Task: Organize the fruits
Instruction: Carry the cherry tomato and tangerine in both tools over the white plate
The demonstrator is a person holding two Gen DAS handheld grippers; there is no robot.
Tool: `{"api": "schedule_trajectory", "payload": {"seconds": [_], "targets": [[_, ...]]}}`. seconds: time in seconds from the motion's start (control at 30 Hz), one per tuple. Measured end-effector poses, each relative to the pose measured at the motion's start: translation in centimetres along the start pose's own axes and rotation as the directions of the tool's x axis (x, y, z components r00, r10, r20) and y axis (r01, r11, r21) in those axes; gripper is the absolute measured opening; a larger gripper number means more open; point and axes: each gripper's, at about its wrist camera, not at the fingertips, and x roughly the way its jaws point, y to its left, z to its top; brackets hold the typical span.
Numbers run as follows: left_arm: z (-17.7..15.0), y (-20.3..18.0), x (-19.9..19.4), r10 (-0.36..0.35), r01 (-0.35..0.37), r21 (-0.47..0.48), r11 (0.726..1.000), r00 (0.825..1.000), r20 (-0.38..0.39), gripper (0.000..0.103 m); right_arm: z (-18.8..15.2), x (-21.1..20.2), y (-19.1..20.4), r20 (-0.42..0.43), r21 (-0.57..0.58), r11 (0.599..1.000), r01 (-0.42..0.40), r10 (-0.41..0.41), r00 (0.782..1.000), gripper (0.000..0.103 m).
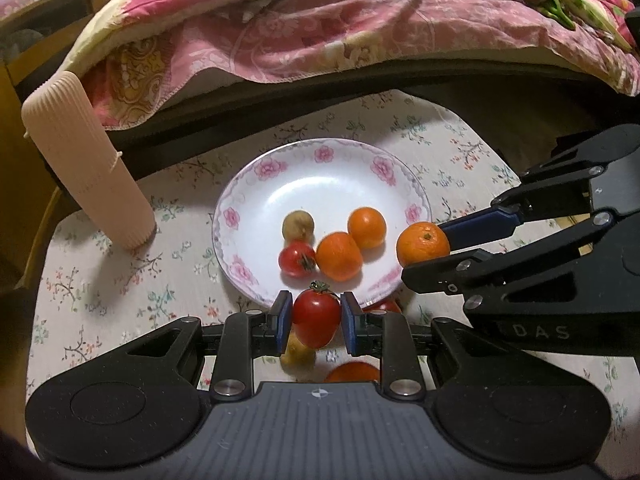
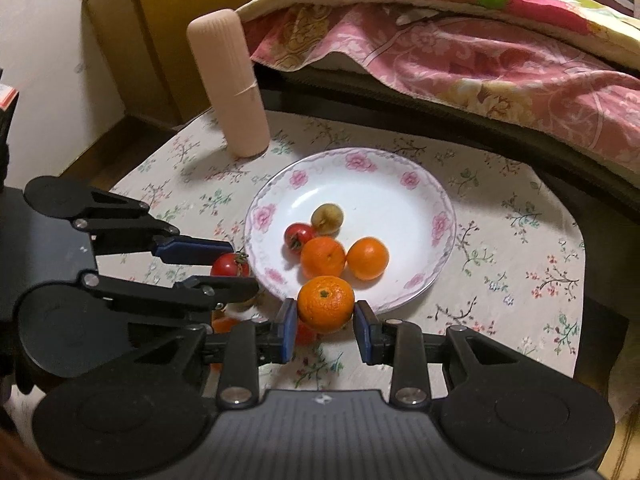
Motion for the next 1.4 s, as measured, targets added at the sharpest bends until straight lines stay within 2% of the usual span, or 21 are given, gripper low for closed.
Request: {"api": "schedule_trajectory", "payload": {"seconds": [0.53, 1.4], "targets": [[1.8, 1.2, 1.8, 0.025, -0.025, -0.048, 0.999, 1.000, 0.009, 0.032, 1.9, 1.5, -1.3, 0.031, 0.042, 0.998, 0.036, -0.038, 0.999, 0.032], [2.7, 2.3, 4.1, 0.047, -0.047, -0.083, 0.995, 0.999, -0.005, 0.031, 3.6, 3.8, -2.0, 0.050, 0.072, 0.995, 0.062, -0.066, 0.997, 0.032]]}}
